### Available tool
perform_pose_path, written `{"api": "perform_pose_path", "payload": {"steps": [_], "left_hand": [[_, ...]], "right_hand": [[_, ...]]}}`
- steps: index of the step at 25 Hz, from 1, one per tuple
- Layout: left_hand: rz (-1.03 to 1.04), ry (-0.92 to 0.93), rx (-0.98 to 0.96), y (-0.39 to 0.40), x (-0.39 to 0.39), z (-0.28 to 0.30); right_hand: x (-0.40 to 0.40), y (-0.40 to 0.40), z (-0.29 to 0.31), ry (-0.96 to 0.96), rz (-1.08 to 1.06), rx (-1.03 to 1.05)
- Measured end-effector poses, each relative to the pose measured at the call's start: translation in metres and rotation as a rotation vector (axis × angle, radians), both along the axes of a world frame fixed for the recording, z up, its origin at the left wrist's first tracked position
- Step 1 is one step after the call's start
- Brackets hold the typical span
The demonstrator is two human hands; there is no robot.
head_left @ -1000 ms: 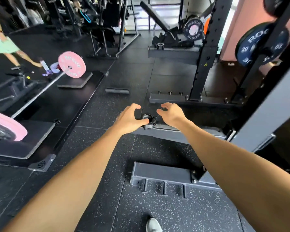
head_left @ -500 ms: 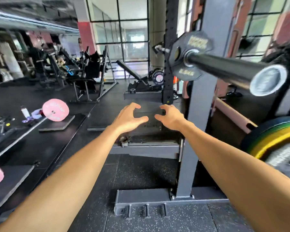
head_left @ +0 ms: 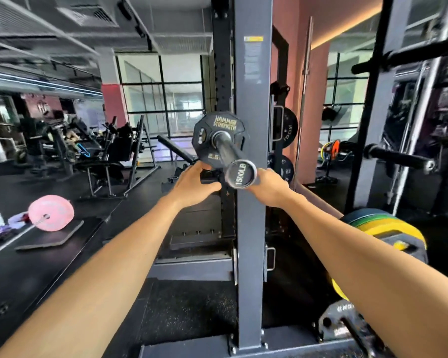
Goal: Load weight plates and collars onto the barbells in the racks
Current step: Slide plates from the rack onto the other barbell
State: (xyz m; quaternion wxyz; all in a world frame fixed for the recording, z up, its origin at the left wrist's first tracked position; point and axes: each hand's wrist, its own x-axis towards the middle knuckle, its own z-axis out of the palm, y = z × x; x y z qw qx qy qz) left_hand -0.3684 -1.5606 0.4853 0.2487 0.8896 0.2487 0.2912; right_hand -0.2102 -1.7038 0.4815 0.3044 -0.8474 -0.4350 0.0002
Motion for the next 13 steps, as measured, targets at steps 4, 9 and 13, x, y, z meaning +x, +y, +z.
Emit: {"api": "perform_pose_path", "payload": {"steps": [4, 9, 13], "left_hand": [[0.037, -0.046, 0.032, 0.003, 0.010, 0.021], [0.190, -0.034, 0.103, 0.041, 0.029, 0.045], [0.211, -0.005, 0.082, 0.074, 0.057, 0.057]], "right_hand": [[0.025, -0.007, 0.019, -0.028, 0.022, 0.036], [0.053, 0.031, 0.040, -0.038, 0.060, 0.104], [0.077, 0.075, 0.052, -0.047, 0.035, 0.128]]}}
